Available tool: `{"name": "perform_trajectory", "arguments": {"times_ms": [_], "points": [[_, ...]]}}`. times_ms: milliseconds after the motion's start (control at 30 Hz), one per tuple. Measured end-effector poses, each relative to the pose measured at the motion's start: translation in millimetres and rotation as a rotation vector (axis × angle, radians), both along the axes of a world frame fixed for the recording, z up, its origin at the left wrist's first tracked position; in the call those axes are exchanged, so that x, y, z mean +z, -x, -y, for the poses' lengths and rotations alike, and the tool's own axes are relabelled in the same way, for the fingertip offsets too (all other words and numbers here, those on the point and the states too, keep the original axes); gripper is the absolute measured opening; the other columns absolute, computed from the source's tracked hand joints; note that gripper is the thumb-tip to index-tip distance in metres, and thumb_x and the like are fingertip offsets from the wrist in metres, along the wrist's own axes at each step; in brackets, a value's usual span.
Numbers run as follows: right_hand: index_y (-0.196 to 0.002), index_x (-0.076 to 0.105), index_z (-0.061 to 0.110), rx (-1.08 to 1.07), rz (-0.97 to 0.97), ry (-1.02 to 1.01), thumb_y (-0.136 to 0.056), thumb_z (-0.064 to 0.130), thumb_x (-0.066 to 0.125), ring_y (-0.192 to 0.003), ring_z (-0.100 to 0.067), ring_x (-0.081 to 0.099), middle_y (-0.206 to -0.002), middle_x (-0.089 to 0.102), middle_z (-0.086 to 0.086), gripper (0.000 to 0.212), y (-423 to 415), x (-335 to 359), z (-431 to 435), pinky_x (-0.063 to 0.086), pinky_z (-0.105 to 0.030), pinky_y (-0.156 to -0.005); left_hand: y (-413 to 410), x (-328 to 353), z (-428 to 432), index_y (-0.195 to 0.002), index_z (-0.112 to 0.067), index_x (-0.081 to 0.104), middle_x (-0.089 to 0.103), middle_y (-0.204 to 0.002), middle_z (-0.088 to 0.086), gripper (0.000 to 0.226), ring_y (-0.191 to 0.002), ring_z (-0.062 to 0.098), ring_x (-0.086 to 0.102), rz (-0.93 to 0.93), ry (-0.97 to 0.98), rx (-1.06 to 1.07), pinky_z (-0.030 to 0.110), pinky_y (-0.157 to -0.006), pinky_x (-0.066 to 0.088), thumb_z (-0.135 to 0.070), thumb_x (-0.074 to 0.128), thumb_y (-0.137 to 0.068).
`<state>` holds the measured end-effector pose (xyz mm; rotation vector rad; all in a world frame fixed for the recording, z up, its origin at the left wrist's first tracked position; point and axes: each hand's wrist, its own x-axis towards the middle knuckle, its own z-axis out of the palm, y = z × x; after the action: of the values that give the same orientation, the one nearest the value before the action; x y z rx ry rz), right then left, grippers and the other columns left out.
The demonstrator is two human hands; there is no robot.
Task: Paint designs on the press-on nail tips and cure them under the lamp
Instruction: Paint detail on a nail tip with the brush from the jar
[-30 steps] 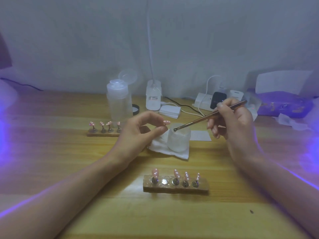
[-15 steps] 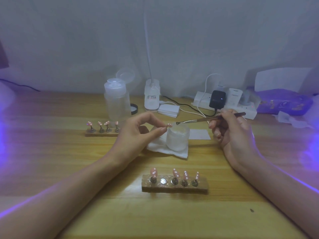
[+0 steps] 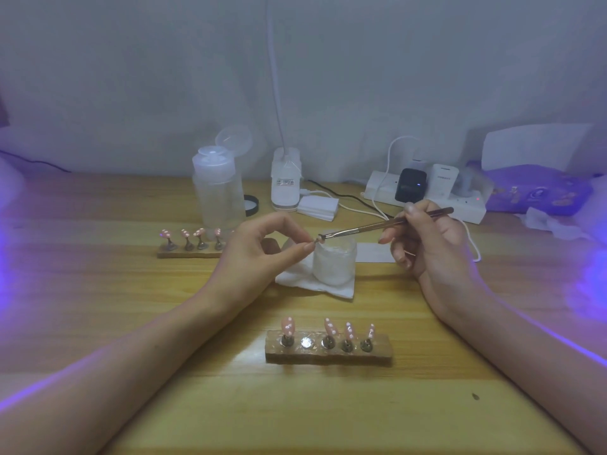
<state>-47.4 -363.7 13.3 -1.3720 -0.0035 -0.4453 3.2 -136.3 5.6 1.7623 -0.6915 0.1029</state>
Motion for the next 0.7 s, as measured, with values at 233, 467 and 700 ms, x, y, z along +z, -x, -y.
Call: {"name": "perform_trajectory", "arguments": {"times_ms": [233, 467, 700], "points": [[-0.082, 0.048, 0.017, 0.015, -0.003, -0.011, -0.104, 0.022, 0.046, -0.043, -0.011, 0.048, -0.065, 0.069, -0.005, 0.023, 0.1, 0.8, 0.1, 0.037, -0.019, -0.042, 1.1, 0.2, -1.1, -0.083, -0.011, 0.066, 0.048, -0.046, -0.022, 0.009, -0.04, 0.003, 0.029, 0.059, -0.024, -0.016, 0.008, -0.045, 0.025, -0.011, 0.072, -0.09], [-0.083, 0.048, 0.017, -0.024, 0.0, -0.012, -0.104, 0.021, 0.047, -0.045, -0.01, 0.049, -0.064, 0.069, -0.005, 0.022, -0.9, -0.7, 2.1, 0.035, -0.017, -0.041, -0.2, -1.2, -1.5, -0.083, -0.014, 0.066, 0.051, -0.05, -0.022, 0.009, -0.044, 0.003, 0.033, 0.071, -0.043, -0.023, 0.009, -0.048, 0.03, -0.014, 0.071, -0.091], [-0.082, 0.048, 0.019, -0.076, -0.014, 0.003, -0.104, 0.022, 0.048, -0.045, -0.009, 0.049, -0.064, 0.069, -0.004, 0.022, -1.5, -1.6, 3.0, 0.031, -0.016, -0.038, -2.3, -1.3, -1.7, -0.081, -0.026, 0.067, 0.065, -0.079, -0.02, 0.012, -0.06, 0.005, 0.051, 0.098, -0.09, 0.018, 0.013, -0.06, 0.04, -0.019, 0.074, -0.088]]}}
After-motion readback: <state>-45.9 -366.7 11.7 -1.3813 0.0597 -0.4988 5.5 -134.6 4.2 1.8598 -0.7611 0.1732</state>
